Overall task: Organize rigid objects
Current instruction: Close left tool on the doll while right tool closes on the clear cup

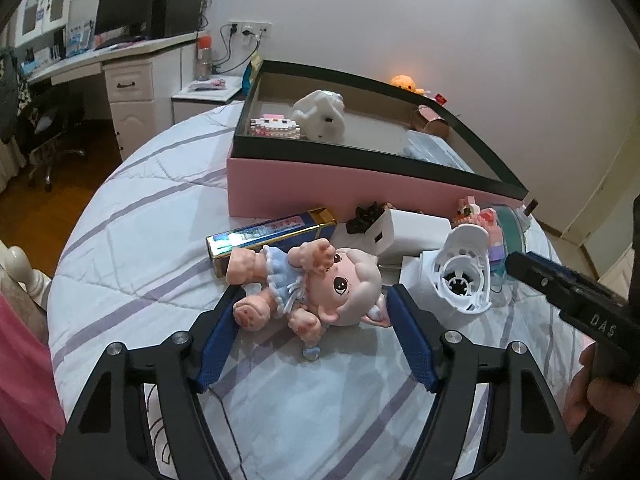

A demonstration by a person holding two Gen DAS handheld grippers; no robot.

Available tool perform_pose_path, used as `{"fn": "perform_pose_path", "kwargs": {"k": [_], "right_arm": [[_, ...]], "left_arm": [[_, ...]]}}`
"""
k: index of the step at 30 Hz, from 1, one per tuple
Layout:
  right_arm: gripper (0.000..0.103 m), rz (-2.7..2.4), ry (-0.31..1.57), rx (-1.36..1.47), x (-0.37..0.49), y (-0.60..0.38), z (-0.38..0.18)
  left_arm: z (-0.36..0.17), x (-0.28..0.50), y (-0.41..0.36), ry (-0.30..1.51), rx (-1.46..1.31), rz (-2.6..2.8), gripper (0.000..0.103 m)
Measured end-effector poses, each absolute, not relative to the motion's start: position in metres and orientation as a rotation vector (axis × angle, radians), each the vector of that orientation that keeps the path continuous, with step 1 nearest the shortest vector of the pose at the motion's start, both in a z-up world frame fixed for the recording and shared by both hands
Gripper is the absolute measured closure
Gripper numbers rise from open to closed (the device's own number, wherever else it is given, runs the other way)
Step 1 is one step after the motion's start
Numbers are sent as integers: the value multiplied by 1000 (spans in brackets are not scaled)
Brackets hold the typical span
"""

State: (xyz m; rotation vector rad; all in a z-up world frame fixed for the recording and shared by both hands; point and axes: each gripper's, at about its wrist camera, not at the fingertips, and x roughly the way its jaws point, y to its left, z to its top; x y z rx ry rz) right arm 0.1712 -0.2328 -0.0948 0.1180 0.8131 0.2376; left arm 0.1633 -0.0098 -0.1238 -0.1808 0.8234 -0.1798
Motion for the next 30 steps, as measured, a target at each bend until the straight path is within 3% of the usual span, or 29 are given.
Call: {"fn": "perform_pose_path", "kwargs": {"k": [4, 7, 30], "right_arm": [[52, 264, 809, 115, 173, -224, -95], [52, 283, 802, 115, 174, -220, -92], [53, 201, 787, 138, 181, -227, -88]], "left_arm": [[-124, 169, -13, 832, -163, -156, 25], [-125, 171, -13, 839, -167, -174, 30], [-123, 158, -3, 820, -157, -181, 30]]}}
